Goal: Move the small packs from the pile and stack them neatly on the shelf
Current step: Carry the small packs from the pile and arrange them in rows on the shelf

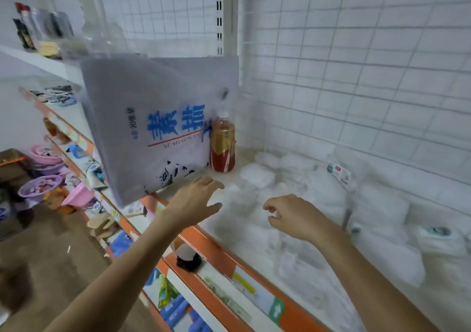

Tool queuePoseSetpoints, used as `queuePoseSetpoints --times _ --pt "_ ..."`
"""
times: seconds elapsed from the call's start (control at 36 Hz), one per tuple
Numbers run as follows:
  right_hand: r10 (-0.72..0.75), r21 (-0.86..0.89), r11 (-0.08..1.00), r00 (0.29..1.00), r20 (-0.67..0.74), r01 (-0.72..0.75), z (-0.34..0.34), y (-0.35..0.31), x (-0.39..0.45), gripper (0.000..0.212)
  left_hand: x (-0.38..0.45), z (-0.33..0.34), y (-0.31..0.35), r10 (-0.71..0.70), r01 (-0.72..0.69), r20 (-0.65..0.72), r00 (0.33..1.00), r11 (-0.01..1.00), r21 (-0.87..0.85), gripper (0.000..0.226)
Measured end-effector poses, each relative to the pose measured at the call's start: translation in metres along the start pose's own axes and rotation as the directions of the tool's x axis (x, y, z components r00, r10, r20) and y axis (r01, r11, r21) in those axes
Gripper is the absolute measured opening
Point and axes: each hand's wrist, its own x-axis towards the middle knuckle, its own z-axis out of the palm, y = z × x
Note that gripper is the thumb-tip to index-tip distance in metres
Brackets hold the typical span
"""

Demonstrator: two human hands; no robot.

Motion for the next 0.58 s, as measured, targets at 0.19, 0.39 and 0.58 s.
queuePoseSetpoints --times 0.19,0.39,0.58 --pt "-0.025 -0.173 0.985 1.000 0.007 0.026 0.003 -0.003 0.012 0.041 0.044 0.018 -0.014 0.155 -0.114 0.198 0.968 0.972 -0.204 0.064" --pt "0.029 -0.381 0.924 0.999 0.027 -0.017 0.012 -0.015 0.027 0.024 0.070 0.032 -0.022 0.292 -0.183 0.348 0.891 0.932 -0.313 0.070" --pt "0.154 -0.442 0.889 0.987 0.039 -0.121 0.016 -0.034 0.025 0.040 0.084 0.047 -0.045 0.402 -0.308 0.249 0.881 0.888 -0.342 0.063"
